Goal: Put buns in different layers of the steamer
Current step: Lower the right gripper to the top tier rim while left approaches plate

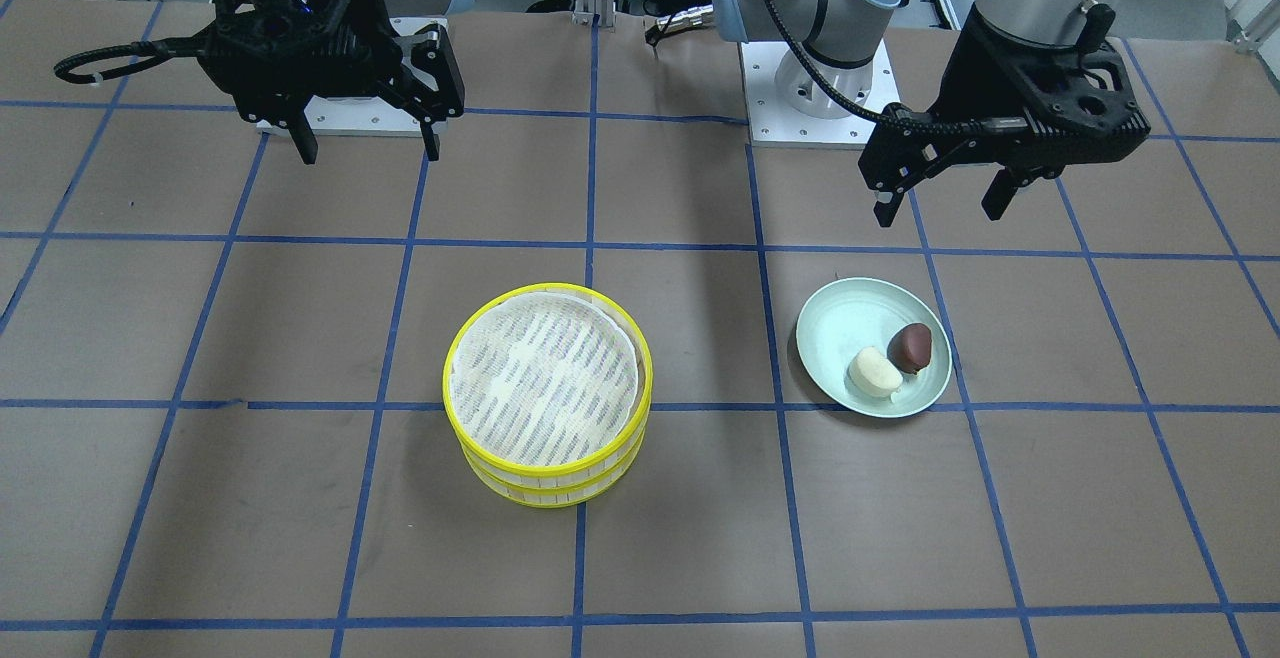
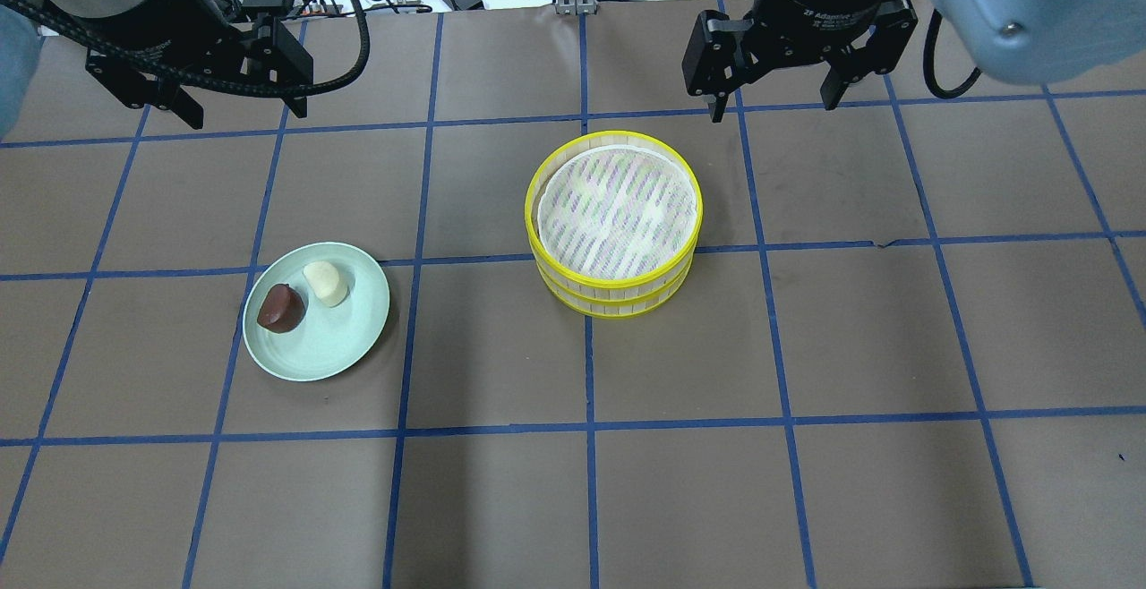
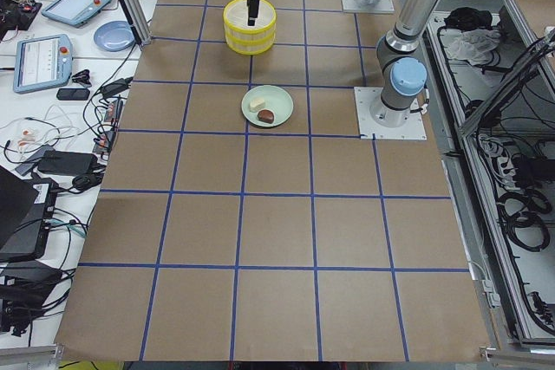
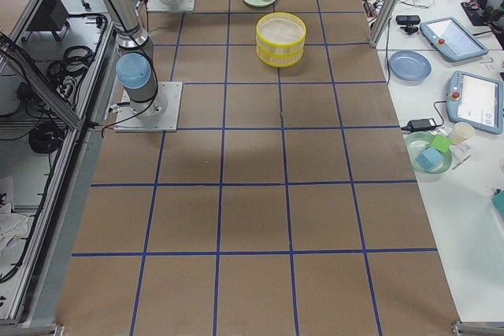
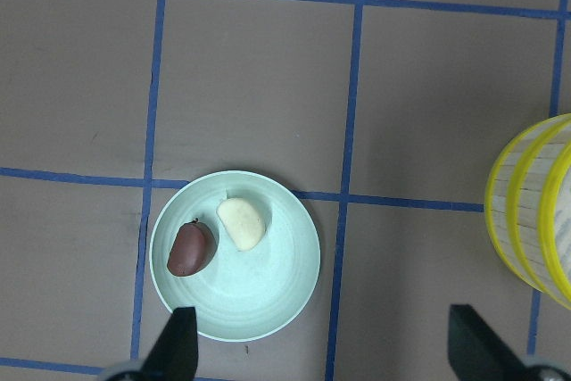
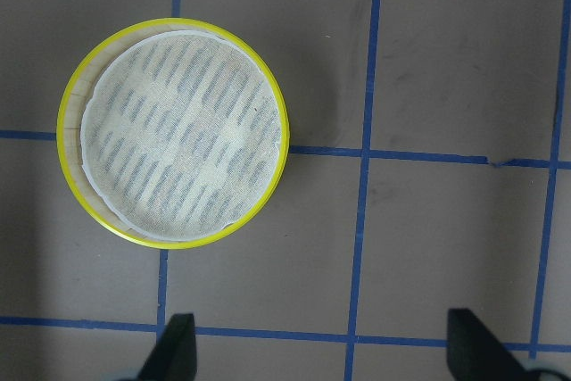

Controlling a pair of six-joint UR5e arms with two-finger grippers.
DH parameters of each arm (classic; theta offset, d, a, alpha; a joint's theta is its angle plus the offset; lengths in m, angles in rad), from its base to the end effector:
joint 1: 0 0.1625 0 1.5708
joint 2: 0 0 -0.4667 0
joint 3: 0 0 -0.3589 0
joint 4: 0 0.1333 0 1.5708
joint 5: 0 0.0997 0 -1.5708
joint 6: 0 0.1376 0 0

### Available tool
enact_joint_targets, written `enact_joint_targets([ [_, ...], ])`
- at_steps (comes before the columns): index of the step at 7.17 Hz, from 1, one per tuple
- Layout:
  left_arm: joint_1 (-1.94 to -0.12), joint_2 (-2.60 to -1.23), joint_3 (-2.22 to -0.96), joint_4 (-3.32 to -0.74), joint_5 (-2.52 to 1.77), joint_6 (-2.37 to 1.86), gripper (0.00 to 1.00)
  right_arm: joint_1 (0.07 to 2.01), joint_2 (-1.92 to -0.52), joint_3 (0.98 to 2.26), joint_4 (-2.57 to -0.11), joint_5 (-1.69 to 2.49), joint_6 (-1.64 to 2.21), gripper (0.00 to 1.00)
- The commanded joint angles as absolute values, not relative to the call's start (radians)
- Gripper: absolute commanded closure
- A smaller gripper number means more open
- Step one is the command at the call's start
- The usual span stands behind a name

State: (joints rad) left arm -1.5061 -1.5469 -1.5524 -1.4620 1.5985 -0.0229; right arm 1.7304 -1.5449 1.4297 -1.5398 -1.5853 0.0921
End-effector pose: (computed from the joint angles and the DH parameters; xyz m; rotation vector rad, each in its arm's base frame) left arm -0.0990 -0.4741 0.5233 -0.1391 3.0989 -0.2338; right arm 0.2058 -0.4526 0.5416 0.1048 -3.1332 0.1339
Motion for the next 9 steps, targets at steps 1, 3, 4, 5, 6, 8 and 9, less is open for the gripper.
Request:
enact_joint_targets([
  [1,-1.505,-1.546,-1.554,-1.462,1.597,-0.021,0.00,1.730,-1.545,1.433,-1.539,-1.585,0.092,0.00],
  [3,-1.497,-1.546,-1.555,-1.463,1.595,-0.012,0.00,1.735,-1.543,1.480,-1.557,-1.580,0.107,0.00],
  [4,-1.491,-1.551,-1.555,-1.463,1.597,-0.006,0.00,1.736,-1.531,1.535,-1.612,-1.572,0.112,0.00],
  [5,-1.485,-1.566,-1.555,-1.462,1.600,0.023,0.00,1.736,-1.513,1.598,-1.690,-1.569,0.112,0.00],
  [6,-1.479,-1.589,-1.577,-1.438,1.603,0.146,0.00,1.736,-1.458,1.655,-1.760,-1.575,0.110,0.00],
  [8,-1.421,-1.650,-1.653,-1.367,1.598,0.347,0.00,1.736,-1.335,1.701,-1.899,-1.582,0.110,0.00],
  [9,-1.387,-1.682,-1.705,-1.305,1.600,0.489,0.00,1.738,-1.281,1.703,-1.945,-1.582,0.113,0.09],
])
